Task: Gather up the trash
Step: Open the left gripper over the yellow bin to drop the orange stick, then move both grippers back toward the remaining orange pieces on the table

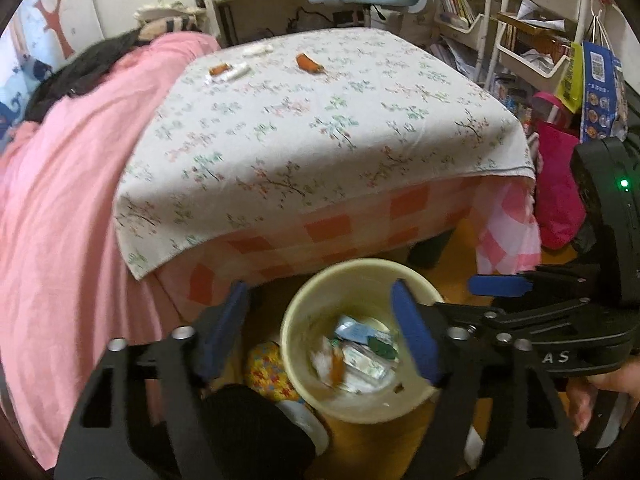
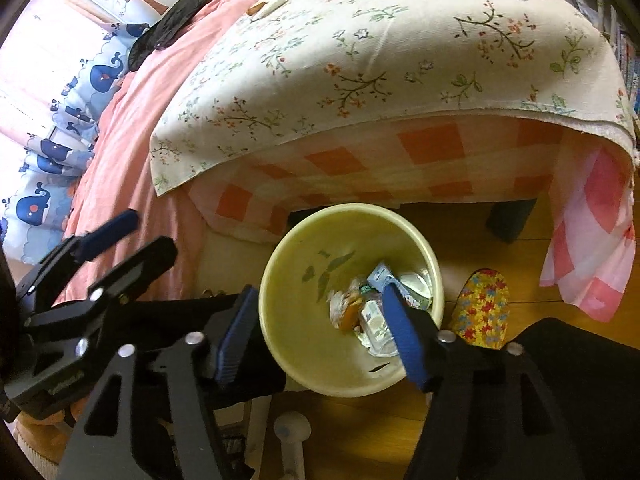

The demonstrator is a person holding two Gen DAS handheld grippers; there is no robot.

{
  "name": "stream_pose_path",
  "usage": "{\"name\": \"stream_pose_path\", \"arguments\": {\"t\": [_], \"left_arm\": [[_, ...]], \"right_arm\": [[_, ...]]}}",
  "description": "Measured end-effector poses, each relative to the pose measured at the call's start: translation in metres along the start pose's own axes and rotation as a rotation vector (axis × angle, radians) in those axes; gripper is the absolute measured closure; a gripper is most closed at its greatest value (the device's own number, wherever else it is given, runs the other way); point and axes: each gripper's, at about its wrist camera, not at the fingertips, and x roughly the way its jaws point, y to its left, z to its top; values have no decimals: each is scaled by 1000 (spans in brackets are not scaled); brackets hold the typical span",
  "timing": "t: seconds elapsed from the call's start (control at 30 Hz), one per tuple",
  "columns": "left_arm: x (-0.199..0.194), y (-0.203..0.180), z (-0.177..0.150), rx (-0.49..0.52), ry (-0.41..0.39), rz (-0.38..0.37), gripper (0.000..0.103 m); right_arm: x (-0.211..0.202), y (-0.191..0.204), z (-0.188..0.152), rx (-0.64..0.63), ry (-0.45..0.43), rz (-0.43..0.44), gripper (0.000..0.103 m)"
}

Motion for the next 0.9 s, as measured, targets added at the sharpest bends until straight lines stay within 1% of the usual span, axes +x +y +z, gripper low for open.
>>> {"name": "stream_pose_path", "arguments": {"t": [0.03,0.07,0.13,0.17,0.23,0.3,0.43,0.67,0.9], "left_arm": [[-1,0,0,2,-9,17,22],[-2,1,1,2,-15,30,21],[-2,5,2,-20,-19,22,20],[-2,6,3,-31,-20,24,19],[-2,10,3,-50,-28,46,17],[-3,13,3,-58,-39,63,16],[-3,16,4,-69,-50,76,14],[-4,16,5,-71,-59,84,13],[-8,21,7,-101,-79,89,13]], "right_arm": [[1,-1,0,1,-2,-4,35],[1,-1,0,2,-6,-10,33],[0,-1,-1,4,-15,-27,28],[-1,-2,-1,7,-19,-33,28],[-1,-3,0,11,-30,-49,22],[-2,-3,0,11,-43,-67,20],[-4,0,1,-5,-59,-90,18],[-6,4,3,-24,-92,-117,16],[-14,4,6,-22,-153,-131,16]]}}
